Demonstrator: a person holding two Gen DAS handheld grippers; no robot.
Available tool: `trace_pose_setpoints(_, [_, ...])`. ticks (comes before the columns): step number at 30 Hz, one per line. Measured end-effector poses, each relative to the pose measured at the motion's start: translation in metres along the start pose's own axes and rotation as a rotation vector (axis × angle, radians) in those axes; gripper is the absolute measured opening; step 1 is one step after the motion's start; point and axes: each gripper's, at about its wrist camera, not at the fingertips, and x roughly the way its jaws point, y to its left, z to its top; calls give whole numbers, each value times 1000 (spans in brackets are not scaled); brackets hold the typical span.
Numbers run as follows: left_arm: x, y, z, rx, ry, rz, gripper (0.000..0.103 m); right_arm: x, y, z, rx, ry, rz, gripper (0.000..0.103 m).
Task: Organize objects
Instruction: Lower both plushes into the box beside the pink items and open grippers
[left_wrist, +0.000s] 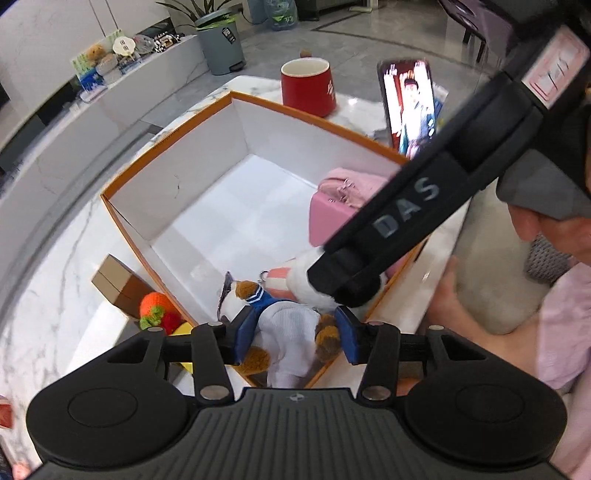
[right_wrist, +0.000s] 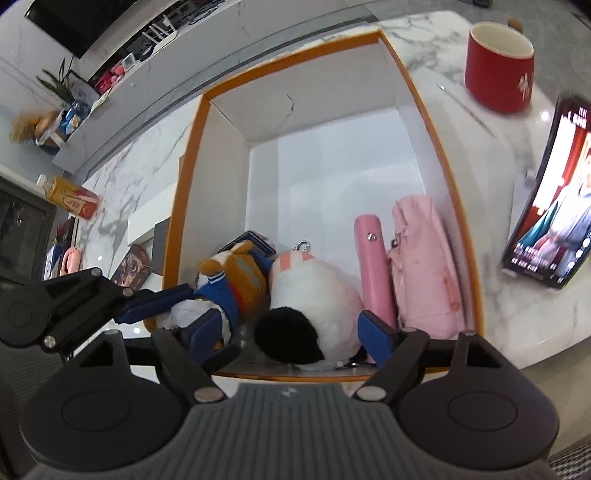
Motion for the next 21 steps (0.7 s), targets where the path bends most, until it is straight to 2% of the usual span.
trace_pose_setpoints(4, [-11,14,3,-19,-10,-56,44,-16,5,6,-85,-23,8,60])
trace_pose_setpoints(8, [-10,22,9,-59,2,-83,32,-15,10,12,-167,-1,-21,55])
trace_pose_setpoints(12, [-1,23,12,-68,48,-108,25,1,9,13,-199,70,-31,40])
trace_pose_setpoints(14, [4,22,10,-59,64,-108,25,8,9,13,-213,88,-39,37])
trace_pose_setpoints(17, [14,15,7,-29,95,-98,22,18,10,9,-237,119,-37,24])
trace_pose_setpoints(21, [22,10,6,-16,122,-103,22,27,17,6,-274,164,-40,23])
